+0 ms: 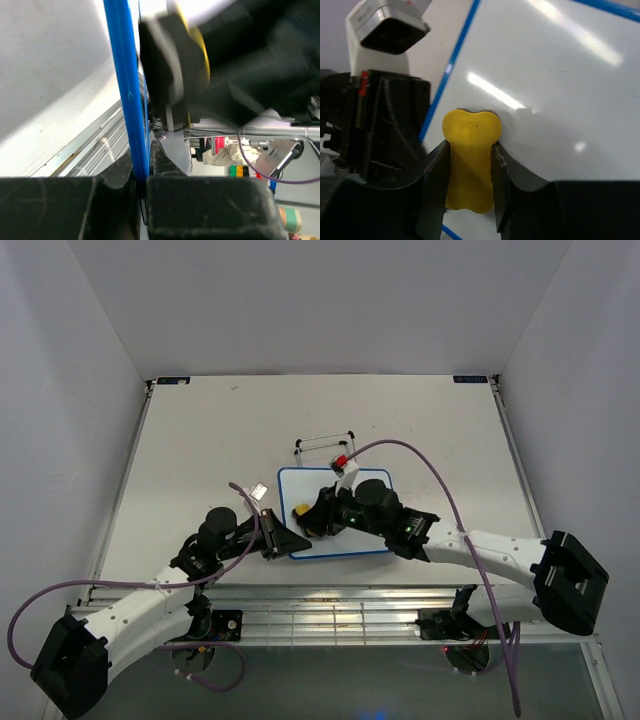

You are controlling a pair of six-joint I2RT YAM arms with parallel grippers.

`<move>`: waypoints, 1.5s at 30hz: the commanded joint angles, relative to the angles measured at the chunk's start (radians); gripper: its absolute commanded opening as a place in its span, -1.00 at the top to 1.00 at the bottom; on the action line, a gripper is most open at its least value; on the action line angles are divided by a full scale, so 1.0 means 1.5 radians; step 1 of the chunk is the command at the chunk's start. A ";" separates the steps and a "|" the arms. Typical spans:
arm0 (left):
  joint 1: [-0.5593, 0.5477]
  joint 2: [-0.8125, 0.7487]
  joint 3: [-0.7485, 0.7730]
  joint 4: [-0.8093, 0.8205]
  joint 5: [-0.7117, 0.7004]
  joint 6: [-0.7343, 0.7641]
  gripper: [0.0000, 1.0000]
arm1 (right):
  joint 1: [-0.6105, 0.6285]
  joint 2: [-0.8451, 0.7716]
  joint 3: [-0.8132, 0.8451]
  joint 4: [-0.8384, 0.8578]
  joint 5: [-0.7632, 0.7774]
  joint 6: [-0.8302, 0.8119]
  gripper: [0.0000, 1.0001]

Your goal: Erase the whiteboard

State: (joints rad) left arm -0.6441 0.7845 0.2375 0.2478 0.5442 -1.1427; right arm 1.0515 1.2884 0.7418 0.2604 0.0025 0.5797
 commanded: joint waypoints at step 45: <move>-0.011 -0.350 0.291 -0.304 -0.233 0.256 1.00 | -0.675 -0.001 -0.066 -0.347 0.091 -0.166 0.33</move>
State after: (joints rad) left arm -0.6575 0.2779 0.6128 -0.2440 0.2325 -0.8001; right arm 0.0422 1.3025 0.6491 -0.2893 0.1177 0.3302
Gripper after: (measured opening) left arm 0.144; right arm 0.404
